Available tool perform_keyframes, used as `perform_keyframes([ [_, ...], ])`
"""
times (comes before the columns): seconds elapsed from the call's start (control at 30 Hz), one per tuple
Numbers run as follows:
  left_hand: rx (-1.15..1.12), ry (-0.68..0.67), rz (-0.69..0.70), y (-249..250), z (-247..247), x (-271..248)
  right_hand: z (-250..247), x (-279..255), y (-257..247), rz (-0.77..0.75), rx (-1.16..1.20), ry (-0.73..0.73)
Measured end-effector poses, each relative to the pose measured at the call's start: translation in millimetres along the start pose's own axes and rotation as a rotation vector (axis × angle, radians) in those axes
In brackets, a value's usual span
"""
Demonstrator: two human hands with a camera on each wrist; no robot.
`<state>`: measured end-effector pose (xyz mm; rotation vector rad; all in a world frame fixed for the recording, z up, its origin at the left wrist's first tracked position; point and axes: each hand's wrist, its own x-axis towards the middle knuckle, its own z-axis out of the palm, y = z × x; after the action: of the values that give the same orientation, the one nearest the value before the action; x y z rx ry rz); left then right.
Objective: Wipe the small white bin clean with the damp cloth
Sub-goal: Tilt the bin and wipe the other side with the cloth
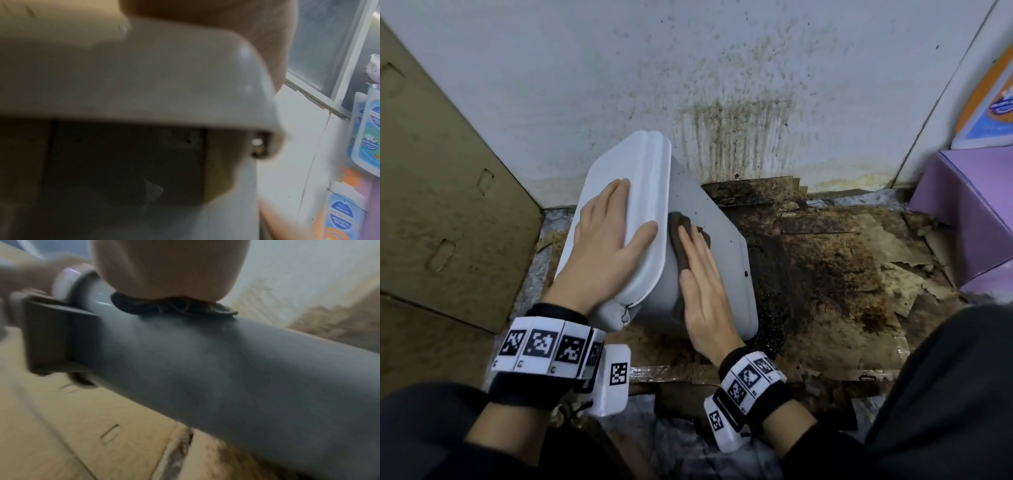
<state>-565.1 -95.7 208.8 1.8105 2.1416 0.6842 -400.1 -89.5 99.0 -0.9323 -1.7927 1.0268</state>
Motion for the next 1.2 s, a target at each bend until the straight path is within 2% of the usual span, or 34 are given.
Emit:
perform_keyframes([
  [0.27,-0.030,0.002,-0.013,6,-1,-1,-15,-39,105,0.410,0.008,0.123],
  [0.4,-0.020,-0.002,-0.012,5,-2,0,-11,-38,108,0.477,0.052,0.182],
  [0.6,-0.007,0.000,-0.004,2,-1,1,-5,-26,81,0.556,0.101,0.238],
  [0.8,0.007,-0.006,0.001,2,-1,3,6,-7,21,0.442,0.230,0.207],
  [0.97,0.003,-0.012,-0.003,0,-1,1,10,8,-36,0.292,0.305,0.070],
  [1.2,0.009,-0.019,-0.001,-1,-1,2,8,25,-37,0.131,0.108,-0.076],
])
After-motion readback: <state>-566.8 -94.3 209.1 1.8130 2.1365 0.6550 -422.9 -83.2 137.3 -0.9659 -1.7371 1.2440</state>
